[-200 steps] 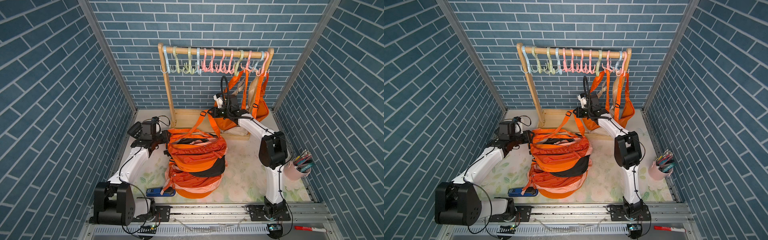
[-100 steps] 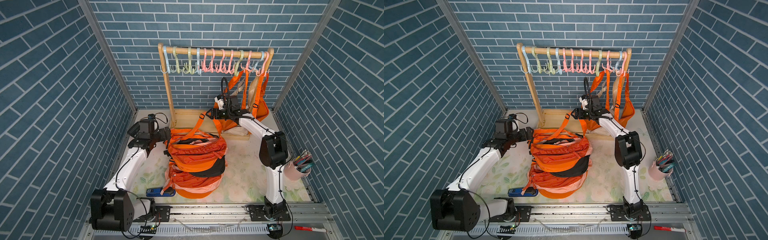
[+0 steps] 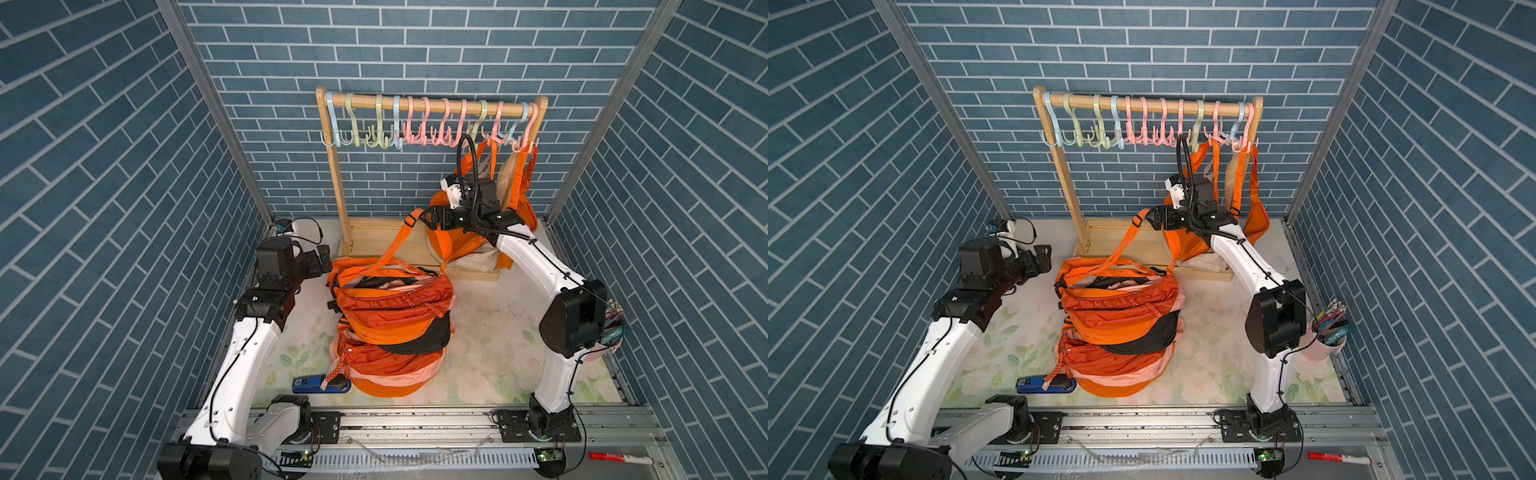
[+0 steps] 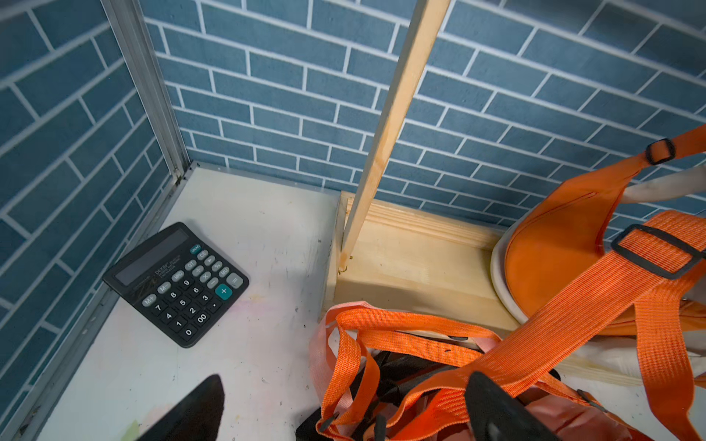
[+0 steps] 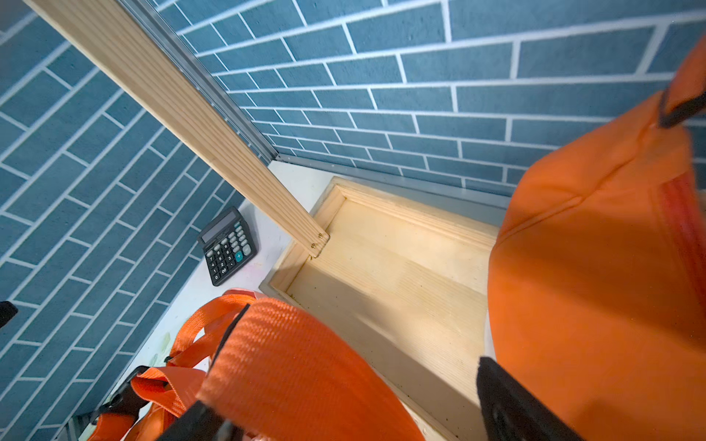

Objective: Take the bag off the hook
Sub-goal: Place the bag inside the bag.

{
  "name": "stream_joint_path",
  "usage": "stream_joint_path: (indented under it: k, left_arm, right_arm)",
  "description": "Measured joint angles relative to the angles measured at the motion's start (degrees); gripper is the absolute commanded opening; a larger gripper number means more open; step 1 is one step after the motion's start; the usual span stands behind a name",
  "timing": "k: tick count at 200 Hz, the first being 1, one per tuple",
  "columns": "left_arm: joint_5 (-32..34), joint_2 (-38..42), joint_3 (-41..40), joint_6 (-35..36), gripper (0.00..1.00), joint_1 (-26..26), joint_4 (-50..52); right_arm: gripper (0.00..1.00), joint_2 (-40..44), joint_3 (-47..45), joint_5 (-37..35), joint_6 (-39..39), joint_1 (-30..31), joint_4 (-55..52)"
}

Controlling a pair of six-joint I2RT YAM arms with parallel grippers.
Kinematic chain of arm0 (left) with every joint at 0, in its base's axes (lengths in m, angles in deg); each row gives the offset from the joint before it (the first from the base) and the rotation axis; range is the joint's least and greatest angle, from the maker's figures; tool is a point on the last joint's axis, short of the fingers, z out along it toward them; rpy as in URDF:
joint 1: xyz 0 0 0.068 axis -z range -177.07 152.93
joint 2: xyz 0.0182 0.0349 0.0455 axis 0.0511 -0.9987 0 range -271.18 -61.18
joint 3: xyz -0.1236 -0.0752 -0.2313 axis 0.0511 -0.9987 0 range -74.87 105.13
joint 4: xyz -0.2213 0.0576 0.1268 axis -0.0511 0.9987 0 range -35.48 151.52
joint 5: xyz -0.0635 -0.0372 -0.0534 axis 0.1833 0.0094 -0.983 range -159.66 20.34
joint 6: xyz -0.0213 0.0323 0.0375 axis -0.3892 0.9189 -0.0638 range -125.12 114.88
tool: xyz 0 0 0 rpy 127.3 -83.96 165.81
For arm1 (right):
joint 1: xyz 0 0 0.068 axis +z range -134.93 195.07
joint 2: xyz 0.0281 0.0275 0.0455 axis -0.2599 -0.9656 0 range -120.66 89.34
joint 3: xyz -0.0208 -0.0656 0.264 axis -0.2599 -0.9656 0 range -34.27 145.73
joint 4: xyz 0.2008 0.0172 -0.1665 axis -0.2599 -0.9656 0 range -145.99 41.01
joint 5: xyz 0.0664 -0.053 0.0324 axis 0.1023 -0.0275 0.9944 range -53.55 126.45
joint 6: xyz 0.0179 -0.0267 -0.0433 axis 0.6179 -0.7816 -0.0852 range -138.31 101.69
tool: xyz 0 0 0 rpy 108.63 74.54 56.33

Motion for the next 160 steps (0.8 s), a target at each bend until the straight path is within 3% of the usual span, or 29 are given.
stream_joint_path:
  k: [102,160]
  left_arm:
    - [-4.22,6.29,4.83,1.14,0.99,0.63,0.94]
    - [-4.2,4.11,9.79,2.19,0.99,6.4,0.26]
  right_arm:
    - [0.93,15.15,-6.95,-5.31,-1.92,-0.02,-4.57]
    - [0.93,26.25,-9.35,-10.86,-2.95,0.0,-7.15]
